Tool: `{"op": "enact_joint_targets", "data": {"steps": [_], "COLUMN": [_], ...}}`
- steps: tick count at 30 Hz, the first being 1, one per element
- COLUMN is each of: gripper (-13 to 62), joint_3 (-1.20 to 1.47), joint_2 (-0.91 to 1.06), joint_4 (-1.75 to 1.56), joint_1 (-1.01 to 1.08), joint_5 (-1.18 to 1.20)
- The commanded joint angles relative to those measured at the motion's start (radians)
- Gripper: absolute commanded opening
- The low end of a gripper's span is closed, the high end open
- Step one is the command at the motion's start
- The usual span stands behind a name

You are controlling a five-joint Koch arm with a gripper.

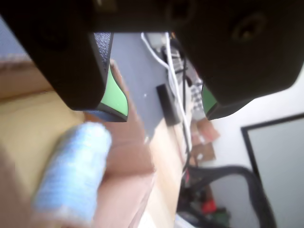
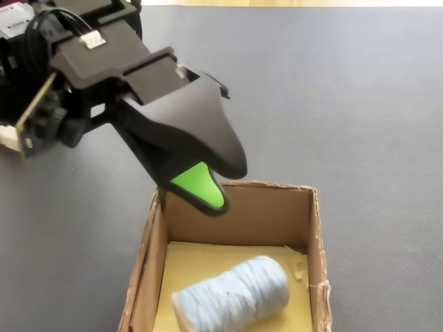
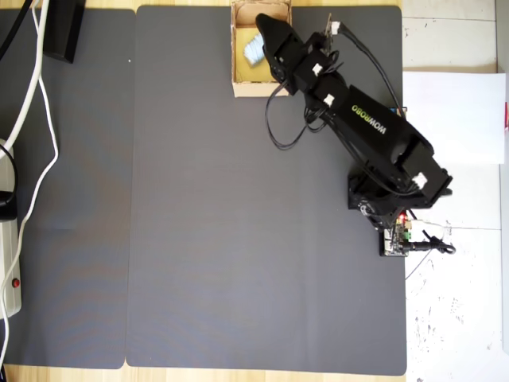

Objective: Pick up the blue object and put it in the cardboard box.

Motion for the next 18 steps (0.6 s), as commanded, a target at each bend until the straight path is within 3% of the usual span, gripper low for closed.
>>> {"op": "enact_joint_targets", "data": {"steps": [1, 18], "gripper": [31.0, 34.3], "joint_3": [-0.04, 0.344], "joint_2": [0.078, 0.436], "joint_4": [-0.015, -0.029], "joint_1": [-0.043, -0.459], "joint_5": [0.029, 0.026]}}
